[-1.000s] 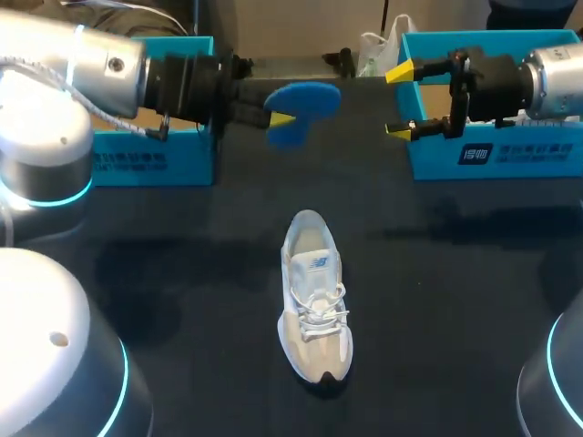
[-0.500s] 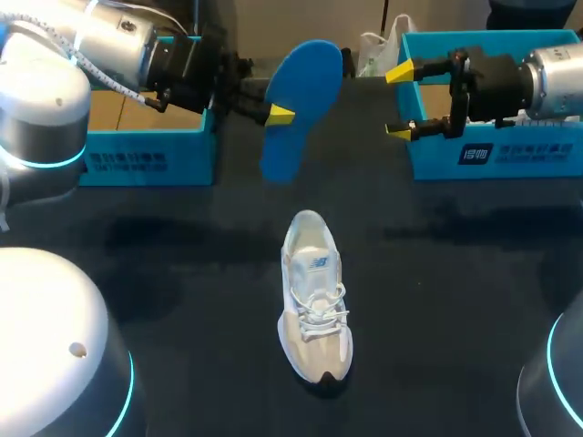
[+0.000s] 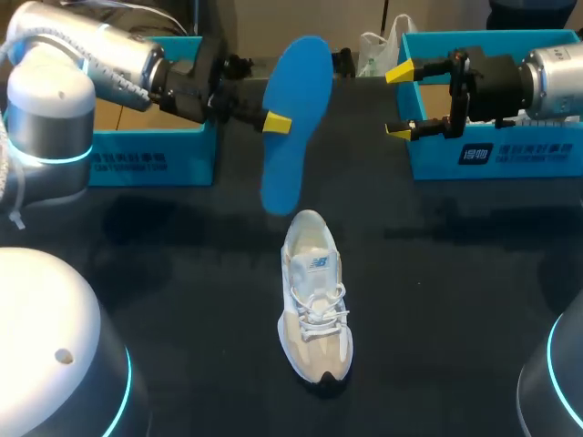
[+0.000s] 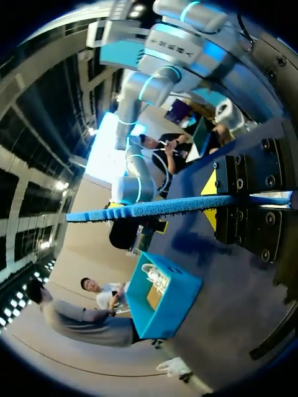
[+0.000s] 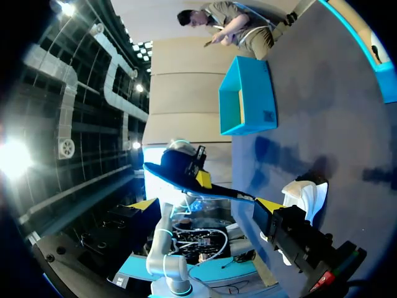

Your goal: Take the shoe out of the shoebox, open the shoe tongue, remove and reinsert the insole, then place the shoe into the shoebox

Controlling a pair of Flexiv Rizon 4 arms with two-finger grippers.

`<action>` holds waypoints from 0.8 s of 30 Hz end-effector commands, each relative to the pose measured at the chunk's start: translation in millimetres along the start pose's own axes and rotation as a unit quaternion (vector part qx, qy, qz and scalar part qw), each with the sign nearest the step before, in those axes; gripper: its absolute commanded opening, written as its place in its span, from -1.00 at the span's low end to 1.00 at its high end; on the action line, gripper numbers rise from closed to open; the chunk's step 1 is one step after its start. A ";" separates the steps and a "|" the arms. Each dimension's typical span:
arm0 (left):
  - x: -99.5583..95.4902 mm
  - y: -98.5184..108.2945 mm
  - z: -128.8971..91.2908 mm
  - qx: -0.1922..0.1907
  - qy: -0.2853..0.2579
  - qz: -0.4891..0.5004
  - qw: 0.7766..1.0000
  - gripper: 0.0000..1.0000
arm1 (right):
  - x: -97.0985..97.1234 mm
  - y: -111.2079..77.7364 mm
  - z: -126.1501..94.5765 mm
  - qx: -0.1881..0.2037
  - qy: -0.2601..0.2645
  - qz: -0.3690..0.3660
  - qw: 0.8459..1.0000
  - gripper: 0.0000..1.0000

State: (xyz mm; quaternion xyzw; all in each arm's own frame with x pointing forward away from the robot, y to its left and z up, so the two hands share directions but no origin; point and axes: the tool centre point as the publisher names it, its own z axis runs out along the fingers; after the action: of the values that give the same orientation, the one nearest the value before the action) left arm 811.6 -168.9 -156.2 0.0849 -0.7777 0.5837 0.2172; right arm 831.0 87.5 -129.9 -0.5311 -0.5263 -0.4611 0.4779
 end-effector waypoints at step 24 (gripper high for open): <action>-24.7 18.6 9.3 0.085 -0.013 -0.295 0.952 -1.00 | 0.5 -0.5 0.7 -0.001 -0.001 0.001 1.000 1.00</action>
State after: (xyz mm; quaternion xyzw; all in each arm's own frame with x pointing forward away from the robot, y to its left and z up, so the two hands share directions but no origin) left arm 822.7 -172.5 -182.0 0.3241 -0.6733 0.5575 0.3617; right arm 831.0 87.5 -130.0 -0.5311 -0.5263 -0.4610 0.4779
